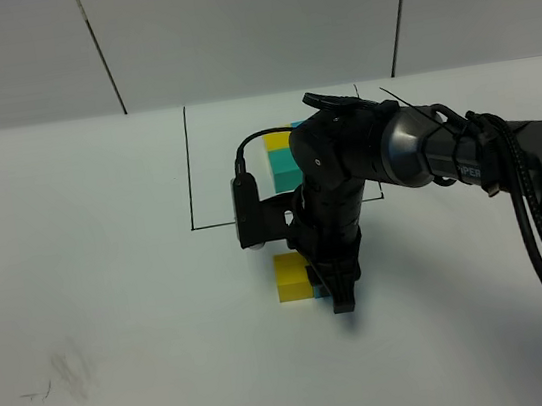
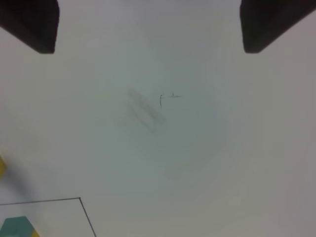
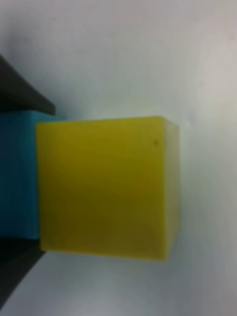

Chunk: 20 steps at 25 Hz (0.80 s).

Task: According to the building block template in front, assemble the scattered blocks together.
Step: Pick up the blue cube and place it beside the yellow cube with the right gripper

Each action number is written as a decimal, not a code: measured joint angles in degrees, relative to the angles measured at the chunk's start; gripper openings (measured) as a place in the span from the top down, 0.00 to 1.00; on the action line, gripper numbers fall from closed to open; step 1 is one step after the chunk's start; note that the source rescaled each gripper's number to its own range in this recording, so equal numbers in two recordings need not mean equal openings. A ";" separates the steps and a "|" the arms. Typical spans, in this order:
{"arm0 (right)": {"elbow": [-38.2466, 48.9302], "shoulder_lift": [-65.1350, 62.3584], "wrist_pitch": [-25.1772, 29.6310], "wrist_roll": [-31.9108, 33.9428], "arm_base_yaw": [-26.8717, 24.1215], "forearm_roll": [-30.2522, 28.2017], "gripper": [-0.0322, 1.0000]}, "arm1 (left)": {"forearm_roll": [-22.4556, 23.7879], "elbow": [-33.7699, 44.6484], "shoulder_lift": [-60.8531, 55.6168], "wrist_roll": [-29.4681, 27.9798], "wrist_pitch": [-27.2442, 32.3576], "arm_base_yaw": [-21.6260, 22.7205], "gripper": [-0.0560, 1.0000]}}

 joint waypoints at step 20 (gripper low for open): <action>0.00 0.16 0.40 1.97 0.00 -1.45 0.76 | 0.00 0.00 0.00 0.00 0.00 0.00 0.31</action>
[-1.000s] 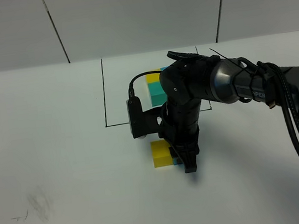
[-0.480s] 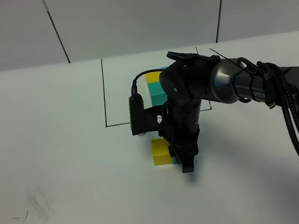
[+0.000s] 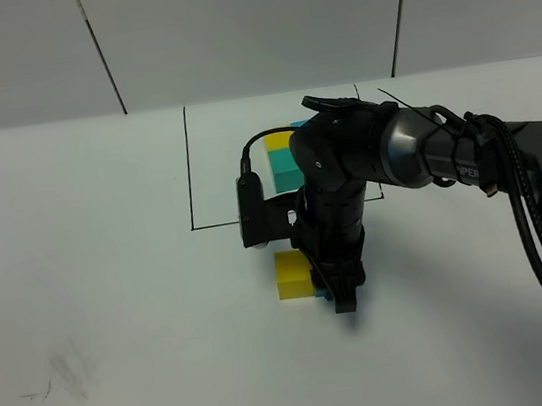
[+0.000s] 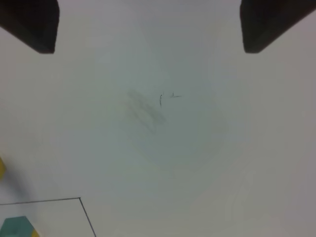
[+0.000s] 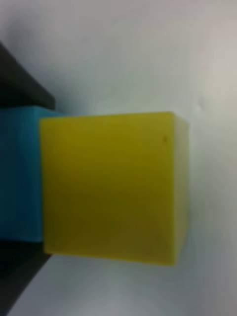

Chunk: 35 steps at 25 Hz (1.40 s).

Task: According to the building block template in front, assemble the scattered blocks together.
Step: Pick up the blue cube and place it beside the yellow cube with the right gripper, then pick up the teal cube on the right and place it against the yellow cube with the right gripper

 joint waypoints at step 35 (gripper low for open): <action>44.38 -40.89 -10.37 65.89 -25.65 -12.77 0.43 | 0.00 0.00 0.00 0.00 0.00 0.00 0.31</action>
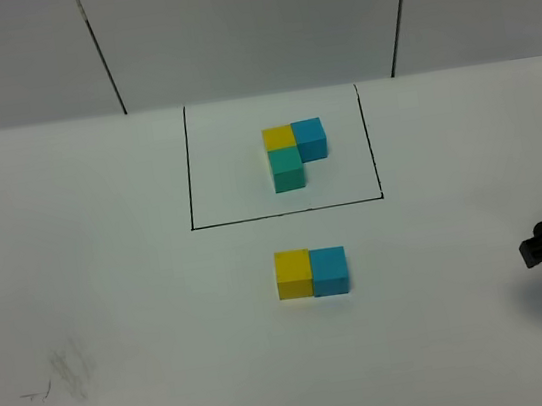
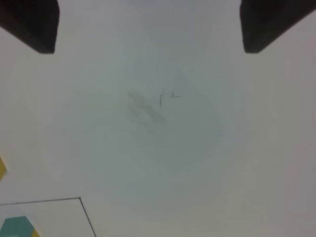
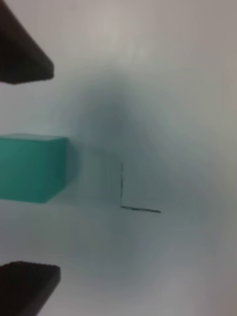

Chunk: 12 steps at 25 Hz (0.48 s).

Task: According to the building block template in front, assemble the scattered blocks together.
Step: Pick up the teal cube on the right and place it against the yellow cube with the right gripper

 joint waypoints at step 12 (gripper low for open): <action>7.49 -0.08 -5.95 0.06 -0.70 3.86 0.43 | 0.00 0.00 0.00 0.05 0.00 0.00 0.31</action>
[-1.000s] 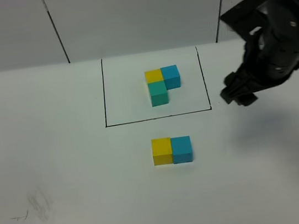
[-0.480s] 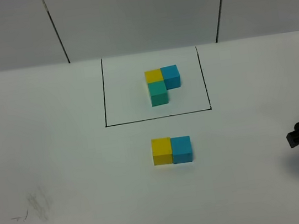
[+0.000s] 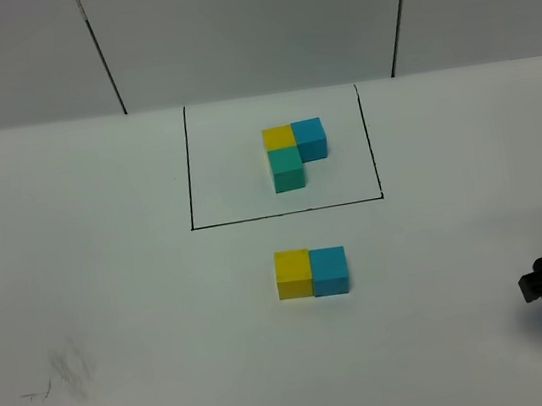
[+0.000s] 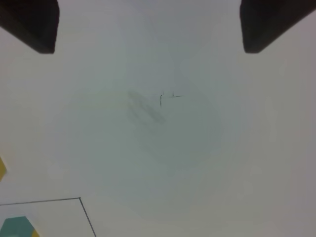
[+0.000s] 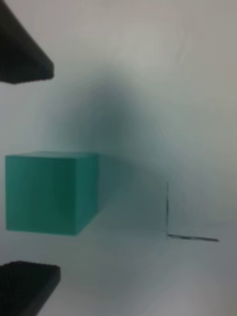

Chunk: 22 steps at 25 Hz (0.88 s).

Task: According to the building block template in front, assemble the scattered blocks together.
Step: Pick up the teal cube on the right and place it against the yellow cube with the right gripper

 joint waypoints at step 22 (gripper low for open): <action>2.08 8.37 -6.89 -0.06 -3.28 -0.01 0.43 | 0.00 0.00 0.00 0.05 0.00 0.00 0.31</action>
